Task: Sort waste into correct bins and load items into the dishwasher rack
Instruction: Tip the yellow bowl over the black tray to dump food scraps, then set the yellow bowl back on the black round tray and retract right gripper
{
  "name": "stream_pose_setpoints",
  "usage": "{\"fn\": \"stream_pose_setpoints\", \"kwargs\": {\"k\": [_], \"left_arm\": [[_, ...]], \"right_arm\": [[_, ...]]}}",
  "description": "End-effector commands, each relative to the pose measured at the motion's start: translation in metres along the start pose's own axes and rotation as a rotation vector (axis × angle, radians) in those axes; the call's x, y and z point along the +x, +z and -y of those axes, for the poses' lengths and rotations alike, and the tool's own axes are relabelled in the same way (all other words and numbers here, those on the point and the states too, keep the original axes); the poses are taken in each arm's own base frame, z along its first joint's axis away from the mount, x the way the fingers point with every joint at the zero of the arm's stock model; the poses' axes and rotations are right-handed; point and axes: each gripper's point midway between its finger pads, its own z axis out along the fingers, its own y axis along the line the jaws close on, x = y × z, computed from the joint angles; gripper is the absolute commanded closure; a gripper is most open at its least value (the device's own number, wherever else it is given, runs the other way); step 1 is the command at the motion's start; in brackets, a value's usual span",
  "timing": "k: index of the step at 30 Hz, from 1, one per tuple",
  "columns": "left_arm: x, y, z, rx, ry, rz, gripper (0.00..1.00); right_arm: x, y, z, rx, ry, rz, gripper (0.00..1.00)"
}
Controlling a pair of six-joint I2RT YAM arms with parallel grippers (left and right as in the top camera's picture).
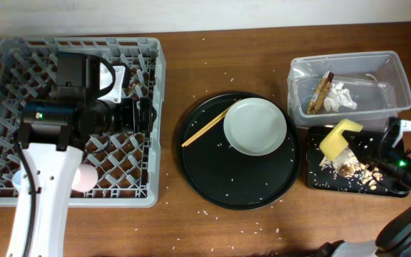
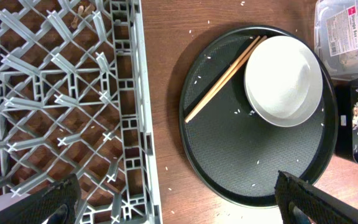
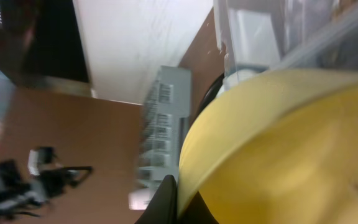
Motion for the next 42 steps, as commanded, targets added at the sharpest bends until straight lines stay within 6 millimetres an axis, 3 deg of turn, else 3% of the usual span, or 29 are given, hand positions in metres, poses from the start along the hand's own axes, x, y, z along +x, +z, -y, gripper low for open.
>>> {"fn": "stream_pose_setpoints", "kwargs": {"k": [1, 2, 3, 4, 5, 6, 7, 8, 9, 10, 11, 13, 15, 16, 20, 21, 22, 23, 27, 29, 30, 33, 36, 37, 39, 41, 42], "left_arm": [[-0.002, -0.003, 0.001, -0.002, 0.022, 0.012, 0.01], [-0.002, -0.003, 0.001, -0.002, 0.022, 0.012, 0.01], [-0.002, -0.003, 0.001, -0.002, 0.022, 0.012, 0.01], [-0.002, -0.003, 0.001, -0.002, 0.022, 0.012, 0.01], [-0.002, -0.003, 0.001, -0.002, 0.022, 0.012, 0.01], [-0.002, -0.003, 0.001, -0.002, 0.022, 0.012, 0.01], [-0.002, -0.003, 0.001, -0.002, 0.022, 0.012, 0.01], [-0.002, -0.003, 0.001, -0.002, 0.022, 0.012, 0.01], [-0.002, -0.003, 0.001, -0.002, 0.022, 0.012, 0.01], [-0.002, -0.003, 0.001, -0.002, 0.022, 0.012, 0.01], [-0.002, -0.003, 0.001, -0.002, 0.022, 0.012, 0.01], [-0.002, -0.003, 0.001, -0.002, 0.022, 0.012, 0.01], [-0.002, -0.003, 0.001, -0.002, 0.022, 0.012, 0.01], [-0.002, -0.003, 0.001, -0.002, 0.022, 0.012, 0.01], [-0.002, -0.003, 0.001, -0.002, 0.022, 0.012, 0.01], [-0.002, -0.003, 0.001, -0.002, 0.022, 0.012, 0.01], [-0.002, -0.003, 0.001, -0.002, 0.022, 0.012, 0.01], [-0.002, -0.003, 0.001, -0.002, 0.022, 0.012, 0.01], [-0.002, -0.003, 0.001, -0.002, 0.022, 0.012, 0.01], [-0.002, -0.003, 0.001, -0.002, 0.022, 0.012, 0.01], [-0.003, -0.003, 0.001, -0.002, 0.022, 0.012, 0.01], [-0.003, -0.003, 0.001, -0.002, 0.022, 0.012, 0.01], [-0.002, -0.003, 0.001, -0.002, 0.022, 0.012, 0.01], [-0.003, -0.003, 0.001, -0.002, 0.022, 0.012, 0.01], [-0.003, -0.003, 0.001, -0.002, 0.022, 0.012, 0.01], [-0.003, -0.003, 0.001, -0.002, 0.022, 0.012, 0.01], [-0.003, -0.003, 0.001, -0.002, 0.022, 0.012, 0.01]], "right_arm": [[0.006, 0.005, -0.046, -0.141, -0.076, 0.012, 0.96], [0.007, 0.013, -0.023, 0.023, -0.108, -0.058, 0.96], [0.008, 0.015, -0.018, 0.055, -0.002, -0.066, 0.96], [0.007, 0.014, -0.018, 0.068, -0.08, -0.067, 0.96], [0.009, 0.014, -0.032, -0.004, 0.014, -0.058, 0.96], [0.02, 0.017, -0.05, -0.052, -0.163, -0.074, 0.96], [0.019, 0.02, -0.029, 0.082, -0.071, -0.109, 0.96], [0.027, 0.024, -0.036, 0.09, -0.048, -0.15, 0.96], [0.044, 0.032, -0.052, 0.092, -0.121, -0.231, 0.96], [0.08, 0.045, -0.06, 0.245, -0.195, -0.421, 0.96], [0.106, 0.054, -0.055, 0.39, -0.224, -0.537, 0.96], [0.179, 0.093, -0.048, 0.621, -0.393, -0.788, 0.96], [0.223, 0.132, -0.042, 0.722, -0.555, -0.846, 0.96], [0.238, 0.141, -0.037, 0.754, -0.607, -0.865, 0.96], [0.289, 0.161, 0.013, 0.938, -0.741, -0.98, 0.96], [0.29, 0.161, 0.017, 0.948, -0.738, -0.987, 0.88], [0.285, 0.165, 0.012, 0.936, -0.745, -0.973, 0.71], [0.28, 0.169, 0.002, 0.901, -0.778, -0.965, 0.65], [0.251, 0.188, -0.08, 0.746, -0.846, -0.824, 0.36], [0.21, 0.199, -0.121, 0.704, -0.824, -0.694, 0.31], [0.186, 0.201, -0.128, 0.707, -0.8, -0.632, 0.27], [0.156, 0.195, -0.133, 0.695, -0.718, -0.586, 0.25], [0.138, 0.164, -0.185, 0.592, -0.795, -0.501, 0.2], [0.137, 0.147, -0.212, 0.533, -0.826, -0.441, 0.01], [0.143, 0.116, -0.25, 0.414, -0.853, -0.378, 0.02], [0.13, 0.071, -0.237, 0.553, -0.908, -0.331, 0.01], [0.116, 0.035, -0.239, 0.606, -0.911, -0.238, 0.02]]}}
